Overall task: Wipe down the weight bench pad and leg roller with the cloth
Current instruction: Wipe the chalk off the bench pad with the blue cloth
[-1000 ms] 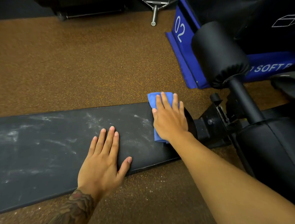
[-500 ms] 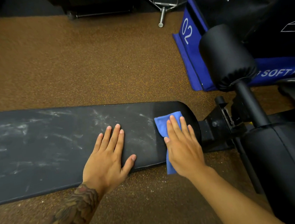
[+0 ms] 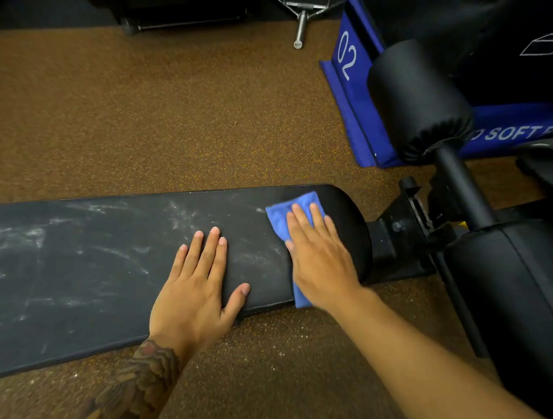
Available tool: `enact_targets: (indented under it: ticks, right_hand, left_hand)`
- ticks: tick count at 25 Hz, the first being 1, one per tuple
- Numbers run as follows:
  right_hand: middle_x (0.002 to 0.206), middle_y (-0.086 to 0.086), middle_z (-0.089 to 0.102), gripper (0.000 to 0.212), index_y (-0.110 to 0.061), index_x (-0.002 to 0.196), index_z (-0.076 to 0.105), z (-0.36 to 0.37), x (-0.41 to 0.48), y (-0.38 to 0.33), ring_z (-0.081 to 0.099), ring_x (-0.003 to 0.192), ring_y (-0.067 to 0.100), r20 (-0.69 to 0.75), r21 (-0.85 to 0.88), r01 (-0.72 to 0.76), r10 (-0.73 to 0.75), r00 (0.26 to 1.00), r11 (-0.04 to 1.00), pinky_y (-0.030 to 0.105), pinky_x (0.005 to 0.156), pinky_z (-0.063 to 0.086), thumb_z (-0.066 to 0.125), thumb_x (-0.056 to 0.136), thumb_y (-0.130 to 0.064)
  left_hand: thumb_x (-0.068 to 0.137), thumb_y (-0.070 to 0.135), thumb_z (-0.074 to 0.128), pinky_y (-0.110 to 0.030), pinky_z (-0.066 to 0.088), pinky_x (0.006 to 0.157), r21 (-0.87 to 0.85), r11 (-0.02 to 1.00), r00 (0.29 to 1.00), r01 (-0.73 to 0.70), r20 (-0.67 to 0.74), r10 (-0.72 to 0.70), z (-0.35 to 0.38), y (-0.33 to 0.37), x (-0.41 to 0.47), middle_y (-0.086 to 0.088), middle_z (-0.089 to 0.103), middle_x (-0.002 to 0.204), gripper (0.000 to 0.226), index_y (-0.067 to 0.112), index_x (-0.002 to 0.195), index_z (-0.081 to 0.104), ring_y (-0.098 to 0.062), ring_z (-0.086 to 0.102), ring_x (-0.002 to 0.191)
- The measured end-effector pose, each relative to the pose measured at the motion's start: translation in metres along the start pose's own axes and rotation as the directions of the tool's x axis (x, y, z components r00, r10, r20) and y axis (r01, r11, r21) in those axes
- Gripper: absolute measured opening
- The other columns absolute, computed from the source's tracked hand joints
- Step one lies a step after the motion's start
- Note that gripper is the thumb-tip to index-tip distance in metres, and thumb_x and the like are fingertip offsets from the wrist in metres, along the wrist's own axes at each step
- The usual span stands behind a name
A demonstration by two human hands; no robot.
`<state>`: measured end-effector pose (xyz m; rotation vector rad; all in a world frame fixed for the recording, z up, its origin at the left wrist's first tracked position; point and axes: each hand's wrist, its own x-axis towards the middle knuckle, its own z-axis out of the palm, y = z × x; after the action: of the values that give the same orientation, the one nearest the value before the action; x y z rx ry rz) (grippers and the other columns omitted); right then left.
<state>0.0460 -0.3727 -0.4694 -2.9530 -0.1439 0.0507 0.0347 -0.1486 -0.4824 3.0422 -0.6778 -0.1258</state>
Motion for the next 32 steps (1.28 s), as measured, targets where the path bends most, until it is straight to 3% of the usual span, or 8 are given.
enact_targets:
  ticks: [2, 5, 8, 10, 14, 22, 26, 32]
  right_hand:
    - [0.149, 0.013, 0.035, 0.051, -0.003, 0.139, 0.038, 0.000, -0.018, 0.007, 0.024, 0.140, 0.035, -0.012, -0.004, -0.045, 0.045, 0.999, 0.999, 0.050, 0.111, 0.027, 0.026, 0.095, -0.026]
    - [0.154, 0.009, 0.025, 0.049, -0.005, 0.144, 0.029, -0.002, 0.017, 0.020, 0.014, 0.143, 0.032, -0.015, -0.014, -0.238, 0.238, 0.971, 0.971, 0.046, 0.114, 0.017, 0.030, 0.098, -0.024]
    - [0.138, 0.008, 0.046, 0.039, -0.008, 0.129, 0.045, -0.007, 0.077, 0.013, 0.029, 0.133, 0.033, -0.046, -0.005, -0.337, 0.336, 0.941, 0.942, 0.047, 0.108, 0.022, 0.030, 0.098, -0.025]
    - [0.124, 0.006, 0.057, 0.032, -0.010, 0.115, 0.054, -0.006, 0.099, -0.007, 0.040, 0.122, 0.030, -0.052, 0.031, -0.246, 0.248, 0.967, 0.969, 0.046, 0.104, 0.025, 0.032, 0.097, -0.026]
    - [0.151, 0.008, 0.030, 0.046, -0.008, 0.140, 0.035, 0.004, 0.056, -0.036, 0.014, 0.143, 0.028, -0.058, 0.099, -0.119, 0.125, 0.990, 0.988, 0.045, 0.114, 0.013, 0.026, 0.099, -0.027]
    - [0.158, 0.006, 0.010, 0.052, -0.008, 0.148, 0.017, 0.000, 0.039, 0.003, -0.001, 0.145, 0.028, -0.001, -0.016, -0.195, 0.195, 0.981, 0.981, 0.044, 0.117, 0.007, 0.023, 0.100, -0.028]
    - [0.157, 0.008, 0.010, 0.054, -0.007, 0.148, 0.015, 0.004, 0.074, 0.001, -0.002, 0.143, 0.037, 0.007, -0.077, -0.254, 0.255, 0.967, 0.964, 0.051, 0.116, 0.005, 0.022, 0.100, -0.033]
    - [0.155, 0.011, 0.020, 0.055, -0.005, 0.146, 0.024, 0.002, -0.007, -0.014, 0.011, 0.143, 0.034, 0.001, -0.067, -0.044, 0.044, 0.999, 0.997, 0.050, 0.114, 0.016, 0.024, 0.097, -0.031]
  left_hand:
    - [0.098, 0.064, 0.017, -0.047, 0.012, 0.121, -0.001, 1.000, 1.000, -0.004, 0.002, 0.004, 0.000, -0.001, 0.000, -0.010, 0.010, 0.164, 0.080, 0.008, 0.155, 0.015, -0.027, 0.003, 0.152]
    - [0.099, 0.063, 0.019, -0.048, 0.014, 0.120, 0.004, 1.000, 1.000, -0.018, 0.002, 0.018, 0.001, -0.003, 0.001, -0.012, 0.012, 0.164, 0.080, 0.006, 0.155, 0.017, -0.029, 0.006, 0.152]
    - [0.098, 0.062, 0.022, -0.050, 0.017, 0.119, 0.013, 1.000, 1.000, -0.021, -0.002, 0.021, 0.003, -0.002, 0.001, -0.013, 0.014, 0.163, 0.080, 0.005, 0.154, 0.020, -0.030, 0.007, 0.152]
    - [0.098, 0.062, 0.022, -0.050, 0.017, 0.119, 0.019, 1.000, 1.000, -0.021, 0.000, 0.021, 0.004, -0.002, 0.002, -0.013, 0.015, 0.163, 0.081, 0.005, 0.154, 0.021, -0.030, 0.008, 0.152]
    - [0.098, 0.063, 0.022, -0.049, 0.017, 0.119, 0.012, 1.000, 1.000, -0.019, 0.004, 0.018, 0.004, -0.002, 0.002, -0.013, 0.014, 0.163, 0.081, 0.005, 0.154, 0.021, -0.030, 0.007, 0.152]
    - [0.098, 0.063, 0.022, -0.049, 0.016, 0.119, 0.006, 0.999, 0.999, -0.033, -0.018, 0.033, 0.003, -0.003, 0.001, -0.013, 0.017, 0.163, 0.080, 0.005, 0.154, 0.022, -0.031, 0.011, 0.151]
    - [0.098, 0.062, 0.022, -0.049, 0.015, 0.120, 0.018, 1.000, 1.000, -0.021, -0.018, 0.021, 0.004, -0.002, 0.001, -0.013, 0.015, 0.163, 0.081, 0.005, 0.154, 0.021, -0.030, 0.007, 0.152]
    - [0.098, 0.063, 0.020, -0.047, 0.012, 0.120, 0.008, 1.000, 1.000, -0.010, -0.010, 0.010, 0.001, 0.000, 0.001, -0.012, 0.013, 0.164, 0.081, 0.005, 0.155, 0.020, -0.029, 0.006, 0.152]
